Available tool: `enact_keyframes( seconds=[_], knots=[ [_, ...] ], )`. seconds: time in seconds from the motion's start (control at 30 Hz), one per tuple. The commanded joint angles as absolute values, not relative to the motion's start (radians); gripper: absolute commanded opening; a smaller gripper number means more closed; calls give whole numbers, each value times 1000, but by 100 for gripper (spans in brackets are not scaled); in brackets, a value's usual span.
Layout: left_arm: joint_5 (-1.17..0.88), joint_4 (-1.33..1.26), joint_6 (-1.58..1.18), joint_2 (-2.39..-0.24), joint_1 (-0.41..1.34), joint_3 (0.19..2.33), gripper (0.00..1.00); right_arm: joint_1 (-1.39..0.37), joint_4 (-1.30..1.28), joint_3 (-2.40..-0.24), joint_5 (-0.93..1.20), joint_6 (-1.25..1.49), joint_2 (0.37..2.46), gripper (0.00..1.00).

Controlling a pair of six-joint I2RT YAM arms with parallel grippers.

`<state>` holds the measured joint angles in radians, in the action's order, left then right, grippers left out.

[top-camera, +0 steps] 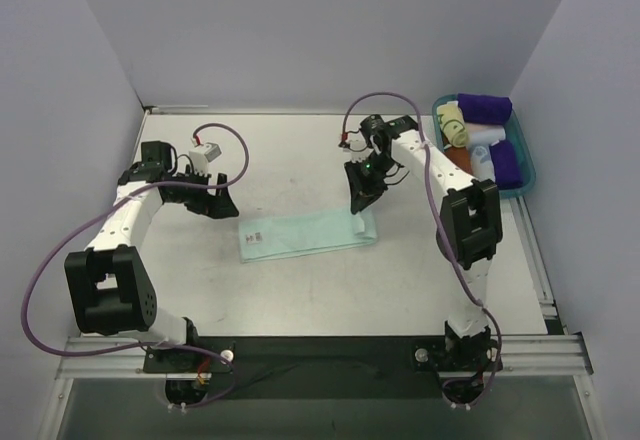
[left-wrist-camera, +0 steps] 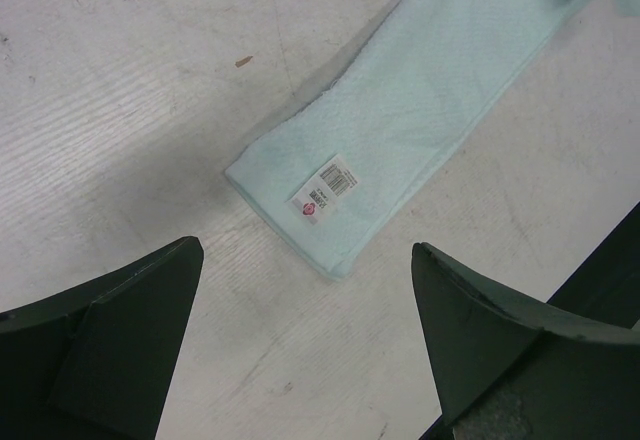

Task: Roll the towels
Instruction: Fold the towel

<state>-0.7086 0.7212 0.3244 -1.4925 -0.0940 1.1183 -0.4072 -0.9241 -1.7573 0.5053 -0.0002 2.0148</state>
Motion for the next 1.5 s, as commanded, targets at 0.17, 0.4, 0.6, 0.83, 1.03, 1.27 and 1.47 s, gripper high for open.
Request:
enact_keyframes(
  seconds=[0.17, 0.4, 0.6, 0.83, 1.03, 1.27, 1.47],
  knots=[
    [-752, 701, 328, -1497, -98, 1120, 97, -483, -979, -1908, 577, 55, 2178, 0],
    [-747, 701, 333, -1511, -100, 1111, 97, -526, -976, -1960, 598, 74, 2244, 0],
    [-752, 699, 331, -1525, -100, 1112, 97, -543, -976, -1976, 600, 80, 2279, 0],
    [-752, 696, 333, -1531, -100, 1104, 97, -545, -971, -2003, 606, 86, 2315, 0],
    [-756, 693, 333, -1537, -98, 1098, 97, -552, -968, -2016, 620, 91, 2339, 2],
    [-821, 693, 351, -1493, -81, 1052, 97, -540, -973, -2003, 663, 52, 2280, 45],
    [-752, 693, 342, -1462, 46, 983, 76, -425, -969, -1967, 661, -24, 2135, 45]
  ],
)
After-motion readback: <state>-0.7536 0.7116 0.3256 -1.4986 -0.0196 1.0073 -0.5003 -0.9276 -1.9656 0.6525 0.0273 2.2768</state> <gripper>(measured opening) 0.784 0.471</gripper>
